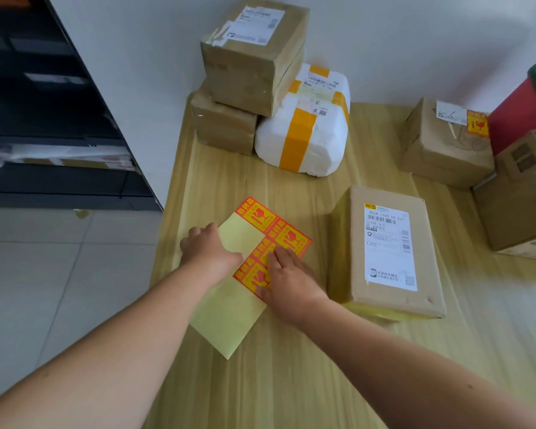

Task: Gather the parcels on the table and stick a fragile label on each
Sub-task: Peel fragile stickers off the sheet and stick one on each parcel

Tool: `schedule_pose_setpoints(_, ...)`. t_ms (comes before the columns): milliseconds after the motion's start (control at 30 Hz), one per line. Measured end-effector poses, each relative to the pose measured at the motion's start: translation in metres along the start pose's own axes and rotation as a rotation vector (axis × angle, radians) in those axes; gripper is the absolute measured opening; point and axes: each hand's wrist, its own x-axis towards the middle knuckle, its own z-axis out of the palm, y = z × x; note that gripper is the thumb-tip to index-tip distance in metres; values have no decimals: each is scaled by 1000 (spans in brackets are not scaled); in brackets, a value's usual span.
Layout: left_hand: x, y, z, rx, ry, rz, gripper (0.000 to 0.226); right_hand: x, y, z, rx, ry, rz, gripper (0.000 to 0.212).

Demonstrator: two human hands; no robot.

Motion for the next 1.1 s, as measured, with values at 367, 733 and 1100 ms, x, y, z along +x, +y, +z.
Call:
schedule_pose_setpoints(367, 5, 1, 0, -143, -43, -58, 45, -1, 2, -6, -18, -35, -7, 76)
schedule_pose_setpoints(733, -35, 42, -59, -623, -145, 235, 19, -27, -10, -98, 4, 240, -96, 55)
schedule_pose_setpoints(1100, -131, 145, -183, -612, -193, 652, 24, -135, -3, -258, -150, 711, -77, 54)
